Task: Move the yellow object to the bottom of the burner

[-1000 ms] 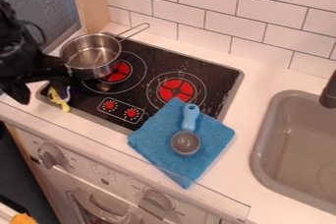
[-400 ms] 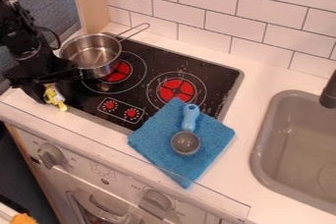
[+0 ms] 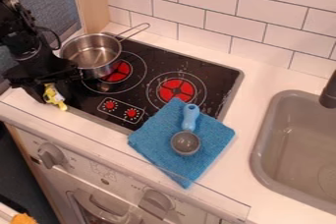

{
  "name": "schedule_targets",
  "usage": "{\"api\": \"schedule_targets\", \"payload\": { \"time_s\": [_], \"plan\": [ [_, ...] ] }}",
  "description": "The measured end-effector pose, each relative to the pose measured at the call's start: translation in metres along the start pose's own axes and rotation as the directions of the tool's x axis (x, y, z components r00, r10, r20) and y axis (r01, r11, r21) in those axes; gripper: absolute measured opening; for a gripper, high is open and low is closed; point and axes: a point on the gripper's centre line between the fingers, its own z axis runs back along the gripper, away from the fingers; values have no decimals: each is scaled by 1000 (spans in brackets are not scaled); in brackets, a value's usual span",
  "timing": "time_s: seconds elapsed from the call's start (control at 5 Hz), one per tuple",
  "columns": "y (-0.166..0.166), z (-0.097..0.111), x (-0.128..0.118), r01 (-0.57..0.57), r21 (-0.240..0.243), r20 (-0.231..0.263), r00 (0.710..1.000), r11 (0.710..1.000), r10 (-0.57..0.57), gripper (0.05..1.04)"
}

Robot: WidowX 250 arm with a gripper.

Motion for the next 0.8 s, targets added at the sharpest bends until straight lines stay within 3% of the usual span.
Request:
{"api": "schedule_targets", "payload": {
  "time_s": [0.2, 0.4, 0.6, 0.8],
  "plan": [
    [12, 4, -9, -33, 30, -25, 999, 999, 34, 562],
    [29, 16, -16, -100, 68, 4, 995, 993, 100, 562],
    [24, 31, -9, -114, 56, 49, 993, 992, 112, 562],
    [-14, 46, 12, -53, -9, 109, 993, 999, 53, 562]
  ]
}}
